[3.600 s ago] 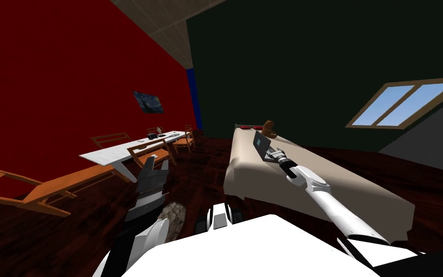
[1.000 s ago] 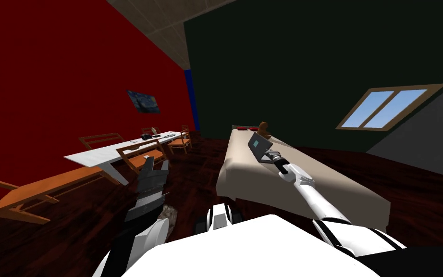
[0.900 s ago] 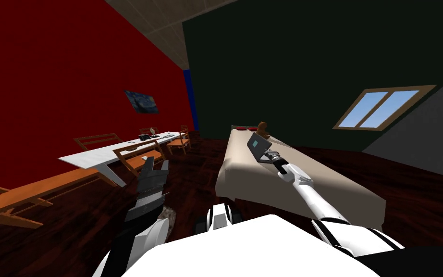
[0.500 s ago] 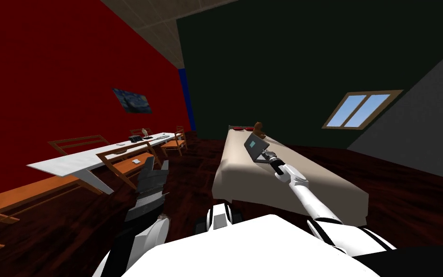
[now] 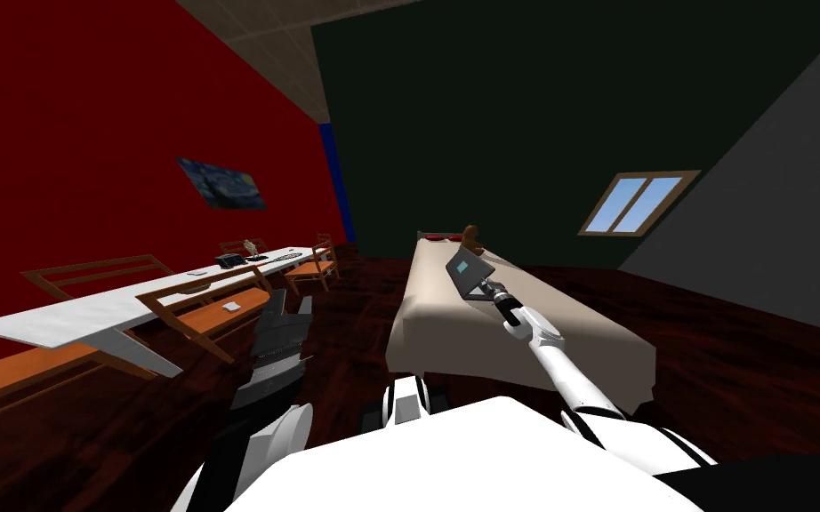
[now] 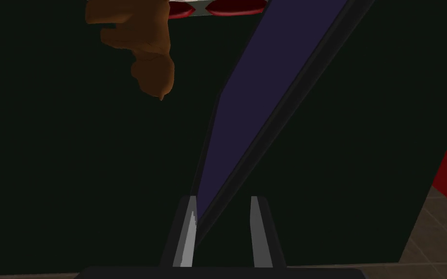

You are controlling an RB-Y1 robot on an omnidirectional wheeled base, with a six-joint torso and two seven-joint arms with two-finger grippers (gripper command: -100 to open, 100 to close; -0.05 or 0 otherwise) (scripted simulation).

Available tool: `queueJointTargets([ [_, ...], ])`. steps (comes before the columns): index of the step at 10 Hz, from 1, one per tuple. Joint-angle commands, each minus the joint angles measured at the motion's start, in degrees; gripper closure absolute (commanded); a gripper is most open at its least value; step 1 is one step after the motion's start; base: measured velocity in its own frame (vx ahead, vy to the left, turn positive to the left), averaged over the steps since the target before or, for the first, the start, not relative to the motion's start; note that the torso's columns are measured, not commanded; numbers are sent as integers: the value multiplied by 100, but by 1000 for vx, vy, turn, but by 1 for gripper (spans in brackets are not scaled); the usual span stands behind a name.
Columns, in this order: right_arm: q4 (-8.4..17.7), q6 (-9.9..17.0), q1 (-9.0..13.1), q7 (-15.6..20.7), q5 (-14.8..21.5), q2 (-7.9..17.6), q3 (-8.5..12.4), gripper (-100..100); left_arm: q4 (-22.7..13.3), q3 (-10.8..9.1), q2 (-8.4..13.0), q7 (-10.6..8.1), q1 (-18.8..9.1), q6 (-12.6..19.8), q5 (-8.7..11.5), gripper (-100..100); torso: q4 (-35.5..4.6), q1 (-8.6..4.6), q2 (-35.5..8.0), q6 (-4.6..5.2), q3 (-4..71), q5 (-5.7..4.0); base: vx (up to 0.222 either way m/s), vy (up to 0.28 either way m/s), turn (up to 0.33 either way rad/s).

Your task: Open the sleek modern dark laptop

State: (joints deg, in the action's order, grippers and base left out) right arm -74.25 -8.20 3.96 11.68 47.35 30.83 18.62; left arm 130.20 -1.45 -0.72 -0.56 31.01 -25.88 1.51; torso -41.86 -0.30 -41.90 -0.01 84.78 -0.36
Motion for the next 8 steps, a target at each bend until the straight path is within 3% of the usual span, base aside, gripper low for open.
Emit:
queueJointTargets([
  [1,233,-285,16,-10,-254,-379,56,100,0,0,0,0,0,0,0,0,8,-11,7,-10,3,-12,21,-92,-61],
  [5,451,-655,14,-24,-610,-894,186,100,0,0,0,0,0,0,0,0,38,-19,31,-11,17,-36,34,-86,-60],
  [8,505,-748,14,-27,-699,-1023,219,100,0,0,0,0,0,0,0,0,24,22,16,-29,9,-16,13,-39,-33],
])
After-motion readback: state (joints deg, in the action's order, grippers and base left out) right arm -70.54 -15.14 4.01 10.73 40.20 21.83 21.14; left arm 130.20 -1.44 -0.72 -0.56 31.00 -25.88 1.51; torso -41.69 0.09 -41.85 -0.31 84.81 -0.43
